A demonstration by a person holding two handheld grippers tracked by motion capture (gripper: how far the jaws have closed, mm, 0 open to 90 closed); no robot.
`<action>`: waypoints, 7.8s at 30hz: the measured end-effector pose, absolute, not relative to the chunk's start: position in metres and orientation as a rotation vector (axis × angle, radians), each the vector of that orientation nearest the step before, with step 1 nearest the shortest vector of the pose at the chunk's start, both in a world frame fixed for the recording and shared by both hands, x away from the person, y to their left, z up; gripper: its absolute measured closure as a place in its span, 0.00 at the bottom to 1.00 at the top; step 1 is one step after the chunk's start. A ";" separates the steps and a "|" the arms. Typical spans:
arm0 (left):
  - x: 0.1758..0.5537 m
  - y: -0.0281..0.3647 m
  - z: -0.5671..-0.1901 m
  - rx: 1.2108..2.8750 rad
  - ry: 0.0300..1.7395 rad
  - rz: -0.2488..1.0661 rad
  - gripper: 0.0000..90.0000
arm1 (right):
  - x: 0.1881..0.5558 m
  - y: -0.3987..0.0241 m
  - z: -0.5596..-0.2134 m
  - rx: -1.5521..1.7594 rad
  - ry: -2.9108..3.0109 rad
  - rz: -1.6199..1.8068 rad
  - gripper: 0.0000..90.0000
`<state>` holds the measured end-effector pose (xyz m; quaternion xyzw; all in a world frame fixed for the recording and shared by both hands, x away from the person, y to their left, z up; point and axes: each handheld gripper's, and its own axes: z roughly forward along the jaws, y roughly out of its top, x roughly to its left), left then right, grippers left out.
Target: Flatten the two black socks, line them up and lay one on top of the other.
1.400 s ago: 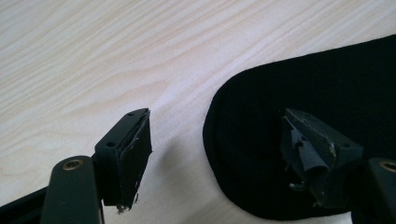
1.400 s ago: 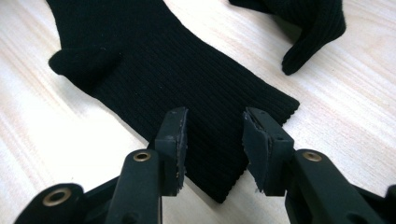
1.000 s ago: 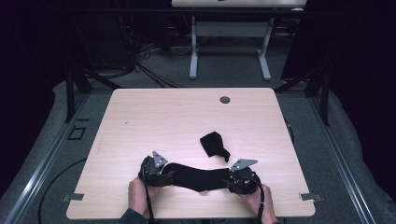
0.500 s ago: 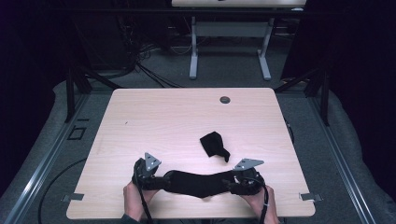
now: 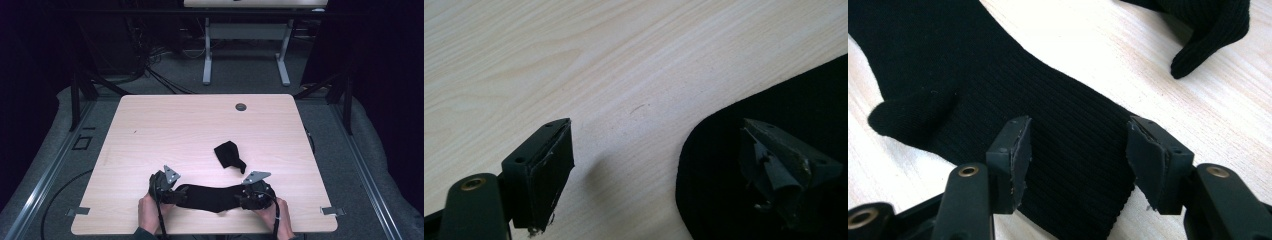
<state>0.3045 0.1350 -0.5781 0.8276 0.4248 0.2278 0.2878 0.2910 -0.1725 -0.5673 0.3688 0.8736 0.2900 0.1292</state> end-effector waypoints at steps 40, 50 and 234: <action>0.303 0.211 -0.591 2.044 1.319 0.620 0.00 | 0.347 -0.187 -0.519 1.144 2.384 1.009 0.33; 0.304 0.213 -0.592 2.026 1.330 0.605 0.00 | 0.395 -0.162 -0.524 1.181 2.395 0.981 0.37; 0.369 0.110 -0.570 2.387 0.764 0.400 0.92 | 0.358 -0.157 -0.568 1.075 2.455 0.846 0.93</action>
